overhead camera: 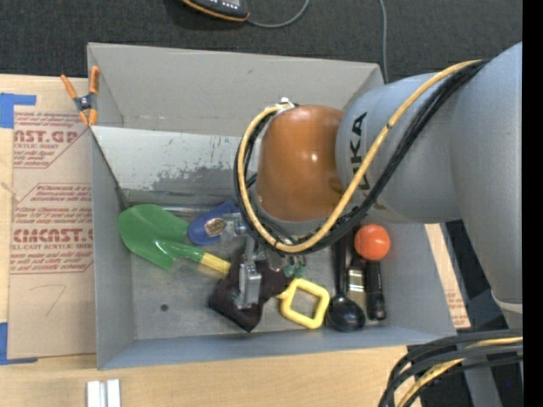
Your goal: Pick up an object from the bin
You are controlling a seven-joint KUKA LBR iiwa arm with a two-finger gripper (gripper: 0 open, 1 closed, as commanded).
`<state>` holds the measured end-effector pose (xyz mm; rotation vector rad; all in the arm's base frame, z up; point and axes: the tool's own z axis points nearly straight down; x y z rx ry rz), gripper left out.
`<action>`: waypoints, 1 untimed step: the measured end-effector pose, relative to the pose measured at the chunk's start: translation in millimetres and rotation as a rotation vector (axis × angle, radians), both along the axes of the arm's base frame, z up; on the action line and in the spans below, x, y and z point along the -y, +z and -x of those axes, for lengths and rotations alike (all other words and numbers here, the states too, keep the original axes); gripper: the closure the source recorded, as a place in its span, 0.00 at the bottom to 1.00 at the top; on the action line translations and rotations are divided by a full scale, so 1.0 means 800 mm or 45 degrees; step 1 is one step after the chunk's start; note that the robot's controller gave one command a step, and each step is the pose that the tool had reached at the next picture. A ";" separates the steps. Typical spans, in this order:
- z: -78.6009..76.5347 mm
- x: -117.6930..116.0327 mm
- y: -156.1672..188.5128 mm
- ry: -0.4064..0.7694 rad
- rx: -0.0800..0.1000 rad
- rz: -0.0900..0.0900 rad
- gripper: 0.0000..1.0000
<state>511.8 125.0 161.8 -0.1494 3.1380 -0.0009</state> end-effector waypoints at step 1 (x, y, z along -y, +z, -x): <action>0.002 0.003 0.003 0.181 0.004 -0.005 0.00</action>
Offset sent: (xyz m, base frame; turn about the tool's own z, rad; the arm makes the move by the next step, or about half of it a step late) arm 0.0187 -0.0020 -0.0392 0.0098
